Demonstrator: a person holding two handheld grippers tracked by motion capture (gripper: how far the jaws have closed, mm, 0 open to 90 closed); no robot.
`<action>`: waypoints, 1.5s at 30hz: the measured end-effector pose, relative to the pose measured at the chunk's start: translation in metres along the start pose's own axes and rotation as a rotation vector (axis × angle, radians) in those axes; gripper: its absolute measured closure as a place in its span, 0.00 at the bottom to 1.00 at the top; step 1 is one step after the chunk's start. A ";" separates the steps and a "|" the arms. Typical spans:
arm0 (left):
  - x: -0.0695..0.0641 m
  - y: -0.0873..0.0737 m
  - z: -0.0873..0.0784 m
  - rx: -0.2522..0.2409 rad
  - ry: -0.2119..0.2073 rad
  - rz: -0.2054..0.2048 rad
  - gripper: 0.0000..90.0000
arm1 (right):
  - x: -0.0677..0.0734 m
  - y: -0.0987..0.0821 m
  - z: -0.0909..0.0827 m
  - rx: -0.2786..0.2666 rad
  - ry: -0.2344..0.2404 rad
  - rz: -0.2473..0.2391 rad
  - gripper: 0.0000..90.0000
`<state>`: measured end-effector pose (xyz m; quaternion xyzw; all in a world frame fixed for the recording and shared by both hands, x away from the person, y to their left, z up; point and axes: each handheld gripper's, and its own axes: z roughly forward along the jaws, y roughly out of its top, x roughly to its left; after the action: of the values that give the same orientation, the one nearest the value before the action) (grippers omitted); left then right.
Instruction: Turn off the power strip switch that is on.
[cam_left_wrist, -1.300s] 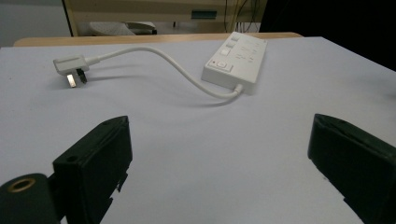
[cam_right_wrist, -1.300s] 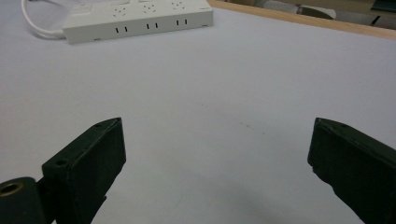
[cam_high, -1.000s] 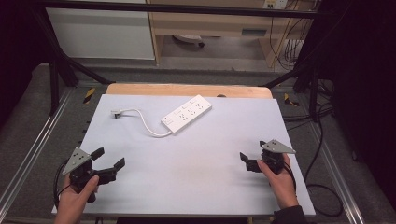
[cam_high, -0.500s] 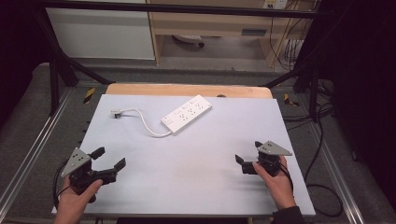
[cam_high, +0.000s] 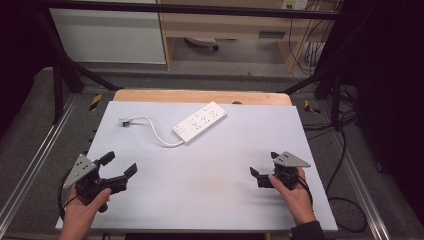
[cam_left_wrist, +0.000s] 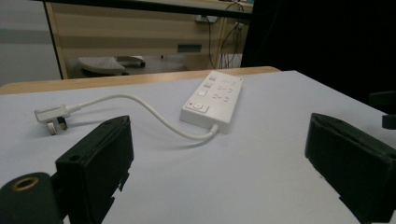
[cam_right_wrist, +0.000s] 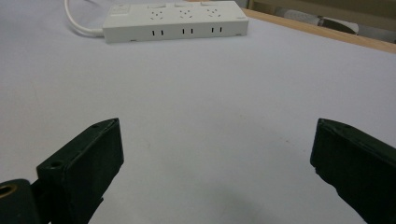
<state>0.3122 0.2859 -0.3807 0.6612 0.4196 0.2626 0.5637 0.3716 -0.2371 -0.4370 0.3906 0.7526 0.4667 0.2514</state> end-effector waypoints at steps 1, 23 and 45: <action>0.000 0.001 0.003 0.009 0.003 0.001 0.09 | 0.000 0.000 0.000 -0.004 -0.004 0.007 0.04; -0.011 0.052 0.090 0.092 -0.035 0.035 0.09 | -0.005 -0.002 -0.002 -0.002 -0.007 0.017 0.04; -0.003 0.062 0.169 0.121 -0.015 0.026 0.12 | -0.004 -0.001 -0.002 0.010 -0.001 0.013 0.04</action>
<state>0.4651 0.1938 -0.3591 0.7017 0.4216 0.2390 0.5223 0.3721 -0.2414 -0.4372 0.3971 0.7522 0.4643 0.2467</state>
